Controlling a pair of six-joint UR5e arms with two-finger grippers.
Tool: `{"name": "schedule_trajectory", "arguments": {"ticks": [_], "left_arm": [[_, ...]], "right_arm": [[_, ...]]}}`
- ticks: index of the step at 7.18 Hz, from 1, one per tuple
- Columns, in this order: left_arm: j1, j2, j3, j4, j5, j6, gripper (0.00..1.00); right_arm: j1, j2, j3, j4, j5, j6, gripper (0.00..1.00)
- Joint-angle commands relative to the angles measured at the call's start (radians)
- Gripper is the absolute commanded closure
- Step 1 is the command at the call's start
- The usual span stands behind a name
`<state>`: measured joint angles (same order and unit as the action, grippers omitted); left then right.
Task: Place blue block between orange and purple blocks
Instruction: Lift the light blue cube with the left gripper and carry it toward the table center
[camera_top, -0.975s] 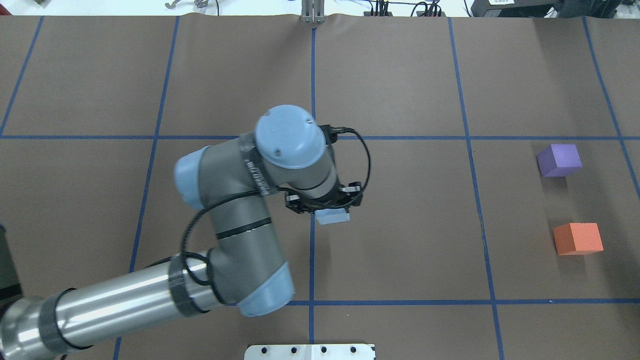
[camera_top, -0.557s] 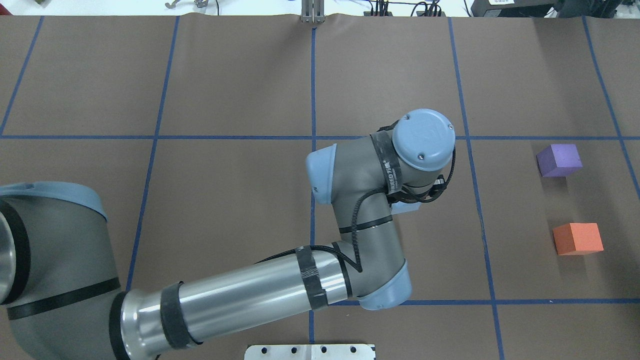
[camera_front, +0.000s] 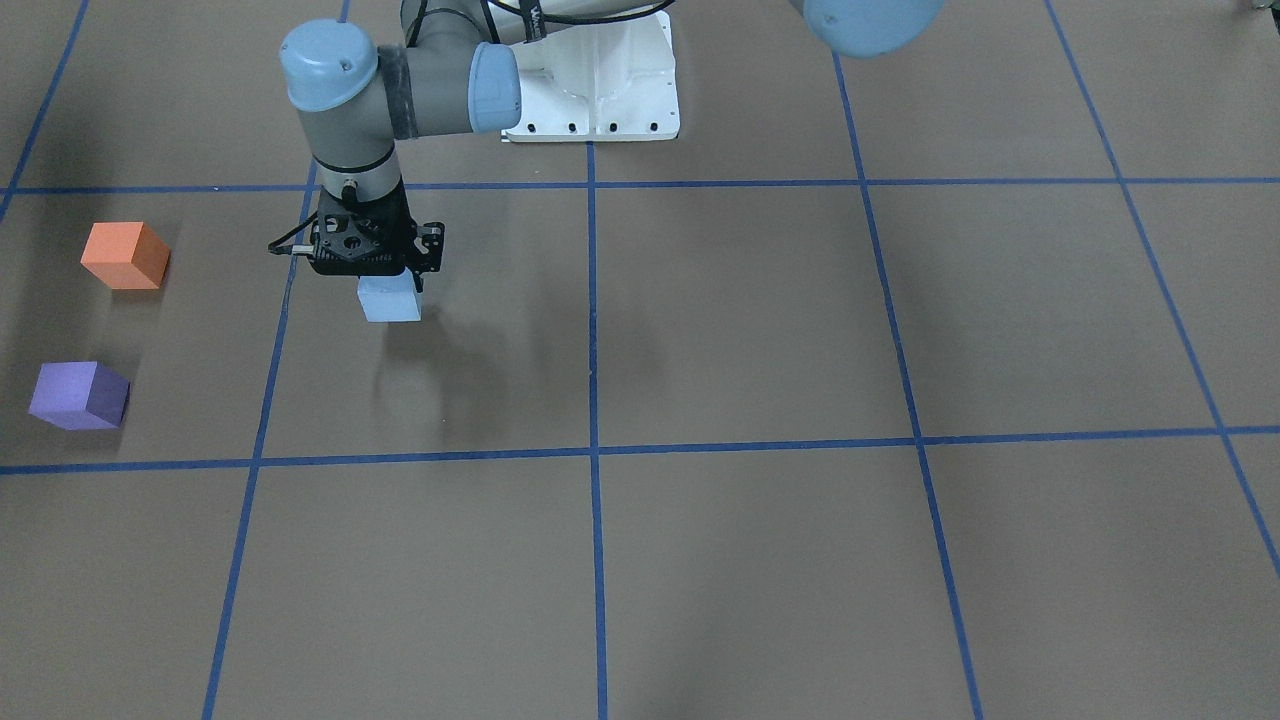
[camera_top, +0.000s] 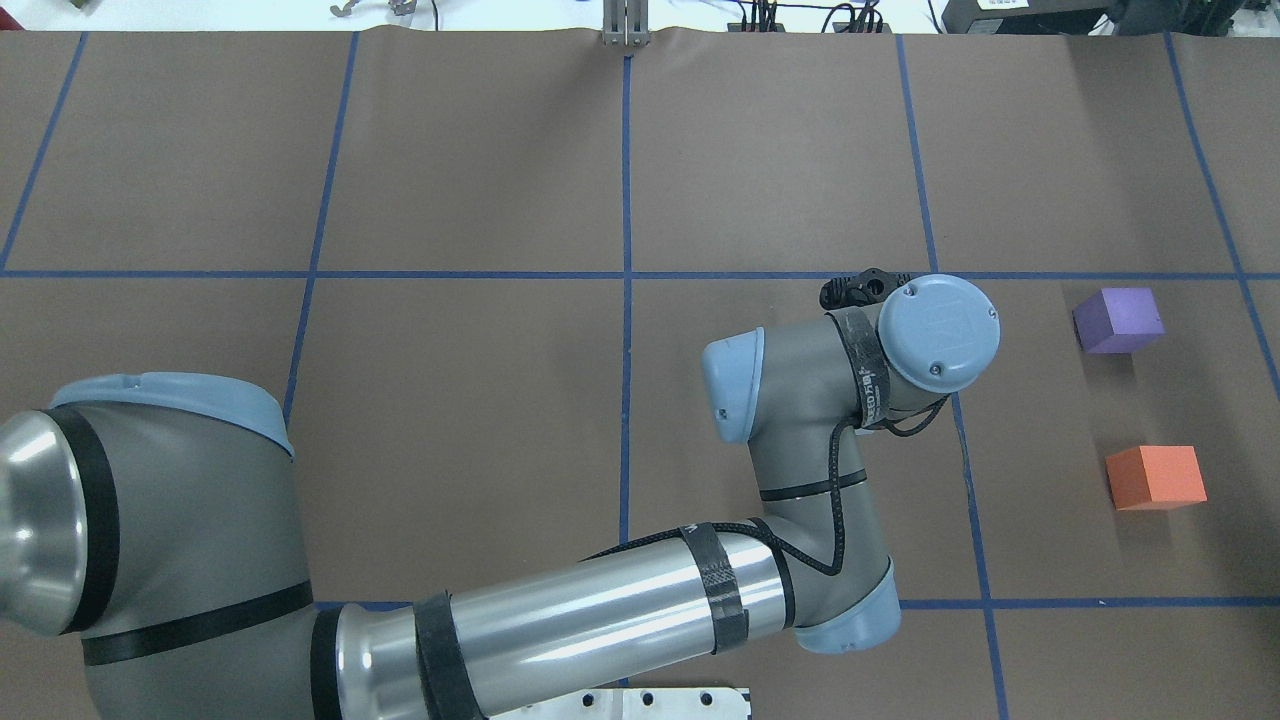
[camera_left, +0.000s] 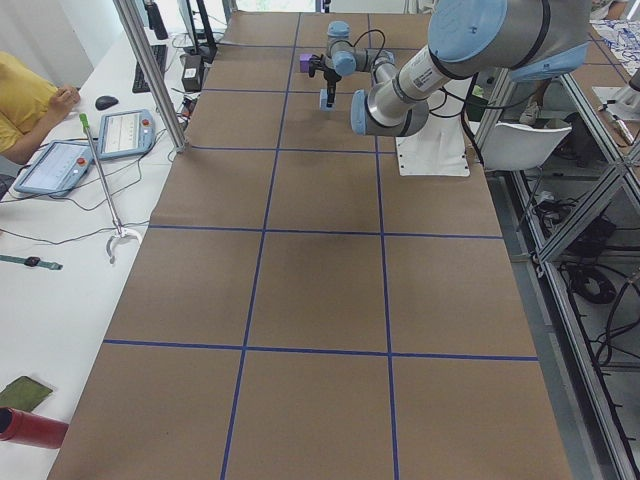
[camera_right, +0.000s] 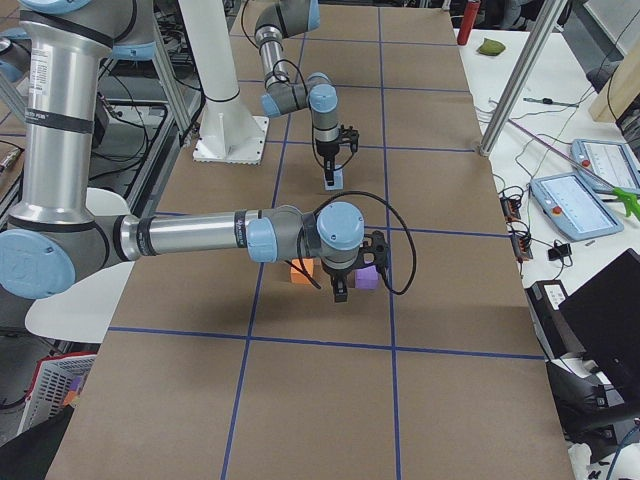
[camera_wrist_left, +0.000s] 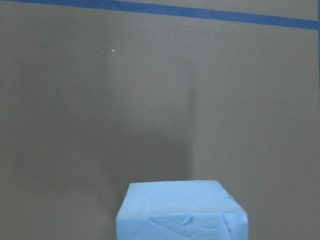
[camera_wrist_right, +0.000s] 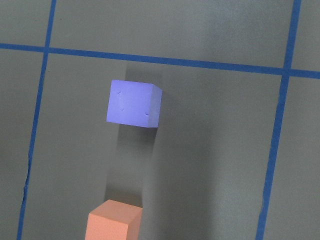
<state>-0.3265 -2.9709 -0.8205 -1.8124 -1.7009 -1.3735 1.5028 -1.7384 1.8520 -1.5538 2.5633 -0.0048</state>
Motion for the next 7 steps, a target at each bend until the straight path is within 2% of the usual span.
{"name": "schedule_trajectory", "arguments": {"ticks": [1, 3, 4, 5, 6, 7], "left_arm": [[0.026, -0.005, 0.018, -0.001, 0.050, 0.004, 0.30], [0.029, -0.003, 0.015, 0.001, 0.052, 0.008, 0.24], [0.029, -0.003, 0.008, 0.008, 0.052, 0.002, 0.00], [0.027, -0.002, -0.009, 0.015, 0.050, -0.001, 0.00], [0.017, 0.007, -0.113, 0.101, 0.046, 0.002, 0.00], [0.012, 0.056, -0.279, 0.217, 0.041, 0.004, 0.00]], "right_arm": [[-0.003, 0.000, 0.000, 0.003, 0.000, 0.003, 0.00], [-0.004, 0.000, 0.006, 0.003, 0.002, 0.006, 0.00], [-0.006, 0.005, 0.003, 0.001, 0.017, 0.008, 0.00], [-0.009, 0.011, 0.003, 0.003, 0.014, 0.012, 0.00], [-0.016, 0.045, 0.007, 0.003, 0.011, 0.022, 0.00], [-0.063, 0.101, 0.013, 0.004, 0.011, 0.151, 0.00]]}}
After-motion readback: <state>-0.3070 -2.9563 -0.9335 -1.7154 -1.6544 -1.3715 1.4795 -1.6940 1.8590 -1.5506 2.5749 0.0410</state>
